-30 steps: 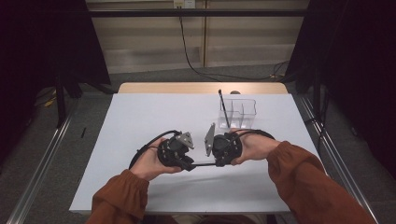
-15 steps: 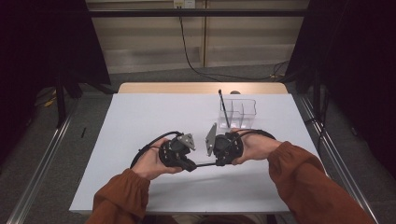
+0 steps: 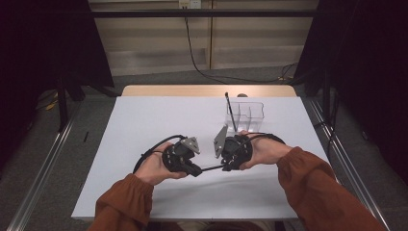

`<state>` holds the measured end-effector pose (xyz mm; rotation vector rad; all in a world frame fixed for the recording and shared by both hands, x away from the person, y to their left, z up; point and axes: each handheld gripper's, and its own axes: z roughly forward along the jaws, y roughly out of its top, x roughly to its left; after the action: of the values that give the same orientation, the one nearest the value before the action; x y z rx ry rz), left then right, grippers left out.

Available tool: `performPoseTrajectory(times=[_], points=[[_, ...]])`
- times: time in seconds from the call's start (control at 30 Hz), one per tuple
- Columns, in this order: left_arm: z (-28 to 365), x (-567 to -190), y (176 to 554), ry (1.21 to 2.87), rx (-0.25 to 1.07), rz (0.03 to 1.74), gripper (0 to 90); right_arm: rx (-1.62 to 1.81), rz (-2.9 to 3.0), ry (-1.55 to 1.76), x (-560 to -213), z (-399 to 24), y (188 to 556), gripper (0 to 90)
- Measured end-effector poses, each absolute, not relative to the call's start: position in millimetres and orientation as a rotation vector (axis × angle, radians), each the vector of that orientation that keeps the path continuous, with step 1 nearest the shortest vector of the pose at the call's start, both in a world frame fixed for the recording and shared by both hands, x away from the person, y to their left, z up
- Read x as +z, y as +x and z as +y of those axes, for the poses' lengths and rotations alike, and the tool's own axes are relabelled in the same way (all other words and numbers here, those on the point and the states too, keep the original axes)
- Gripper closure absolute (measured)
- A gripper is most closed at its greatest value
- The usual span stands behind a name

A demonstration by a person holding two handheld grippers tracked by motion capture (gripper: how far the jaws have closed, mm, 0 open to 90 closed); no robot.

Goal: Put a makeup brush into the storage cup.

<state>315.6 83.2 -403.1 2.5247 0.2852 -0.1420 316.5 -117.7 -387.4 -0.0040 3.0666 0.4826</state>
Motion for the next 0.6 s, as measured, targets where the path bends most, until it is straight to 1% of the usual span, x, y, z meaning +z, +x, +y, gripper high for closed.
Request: performPoseTrajectory(times=[0.07,0.17,0.27,0.4,0.6], points=[[84,-403,316,2.516,-0.14,0.302,84.1,0.512,3.059,0.01,-388,-119,317,64.4],[85,-404,317,2.502,-0.147,0.307,84.1,0.548,3.047,0.028,-390,-122,316,52.3],[86,-402,318,2.496,-0.156,0.3,84.1,0.585,3.044,0.036,-391,-125,316,42.3],[88,-402,316,2.499,-0.148,0.303,84.1,0.664,3.014,0.07,-390,-131,317,31.9],[96,-403,315,2.488,-0.145,0.325,84.1,0.745,2.988,0.127,-388,-141,316,20.1]])
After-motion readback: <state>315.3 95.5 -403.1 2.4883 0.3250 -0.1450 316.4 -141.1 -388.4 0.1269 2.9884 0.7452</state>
